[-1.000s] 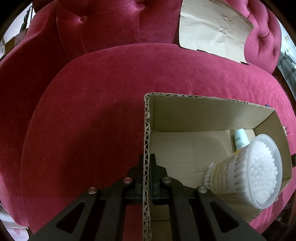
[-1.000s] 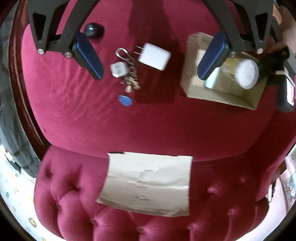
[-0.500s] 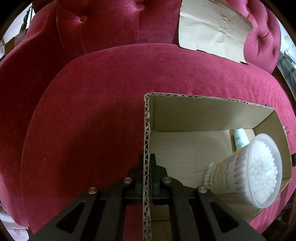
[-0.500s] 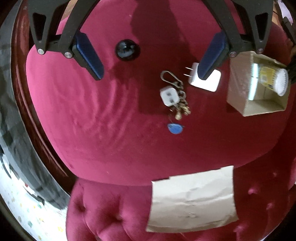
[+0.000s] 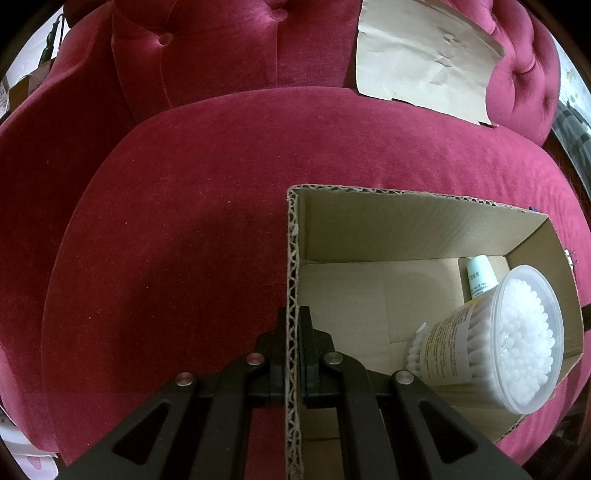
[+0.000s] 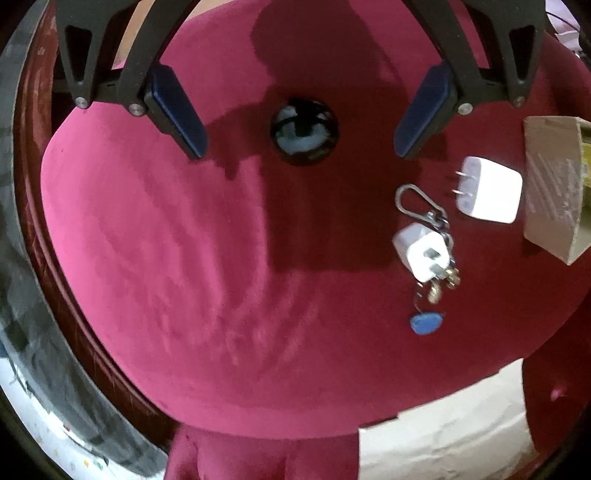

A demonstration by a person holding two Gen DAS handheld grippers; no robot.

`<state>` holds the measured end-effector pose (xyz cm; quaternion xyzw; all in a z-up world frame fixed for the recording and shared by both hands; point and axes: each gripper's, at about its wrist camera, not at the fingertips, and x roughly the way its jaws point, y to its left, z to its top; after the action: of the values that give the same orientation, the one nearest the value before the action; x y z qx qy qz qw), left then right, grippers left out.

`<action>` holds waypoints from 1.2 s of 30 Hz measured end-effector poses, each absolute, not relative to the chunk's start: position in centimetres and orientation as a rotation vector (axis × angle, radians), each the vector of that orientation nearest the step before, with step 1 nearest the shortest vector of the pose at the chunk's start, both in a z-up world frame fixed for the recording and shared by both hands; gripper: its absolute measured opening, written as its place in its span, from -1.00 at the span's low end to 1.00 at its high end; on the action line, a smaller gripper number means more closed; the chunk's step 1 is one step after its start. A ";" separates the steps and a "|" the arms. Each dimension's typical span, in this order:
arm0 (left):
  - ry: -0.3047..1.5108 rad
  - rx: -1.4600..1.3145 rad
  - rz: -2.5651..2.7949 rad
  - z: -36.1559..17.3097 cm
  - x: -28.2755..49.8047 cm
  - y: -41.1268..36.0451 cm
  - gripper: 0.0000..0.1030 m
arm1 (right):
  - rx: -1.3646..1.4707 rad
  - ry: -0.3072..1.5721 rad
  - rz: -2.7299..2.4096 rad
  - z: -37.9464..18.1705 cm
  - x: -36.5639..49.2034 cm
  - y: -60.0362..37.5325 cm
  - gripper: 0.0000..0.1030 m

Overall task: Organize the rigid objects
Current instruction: 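Move the right gripper toward the black round object on the seat, then close the right gripper on the black round object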

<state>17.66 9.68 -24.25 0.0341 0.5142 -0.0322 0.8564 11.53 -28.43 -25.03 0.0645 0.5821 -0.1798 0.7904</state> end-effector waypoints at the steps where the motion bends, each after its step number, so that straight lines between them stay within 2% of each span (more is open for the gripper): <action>1: 1.080 0.072 -0.067 -24.3 17.7 9.7 -0.94 | 0.147 1.268 -0.388 -25.5 11.5 -28.7 0.99; 16: 1.080 0.071 -0.067 -24.3 17.6 9.7 -0.94 | 0.138 1.288 -0.377 -26.5 10.9 -29.2 0.97; 18: 1.080 0.070 -0.068 -24.3 17.6 9.7 -0.94 | 0.155 1.289 -0.364 -26.4 11.0 -29.1 0.80; 20: 1.080 0.068 -0.067 -24.3 17.7 9.7 -0.94 | 0.164 1.293 -0.349 -26.0 11.0 -29.1 0.34; 21: 1.080 0.069 -0.067 -24.3 17.7 9.7 -0.94 | 0.161 1.300 -0.344 -26.0 11.0 -29.0 0.21; 22: 1.080 0.069 -0.067 -24.3 17.7 9.7 -0.94 | 0.151 1.307 -0.343 -25.9 11.0 -28.8 -0.12; 23: 1.080 0.069 -0.068 -24.3 17.7 9.8 -0.94 | 0.143 1.304 -0.342 -25.8 11.0 -28.6 -0.22; 36: 1.081 0.068 -0.067 -24.3 17.7 9.8 -0.94 | 0.118 1.276 -0.344 -25.4 11.2 -27.2 -0.23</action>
<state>17.72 9.78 -24.34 0.0325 0.5145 -0.0319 0.8563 11.19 -27.24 -25.42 0.0548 0.5920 -0.1597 0.7880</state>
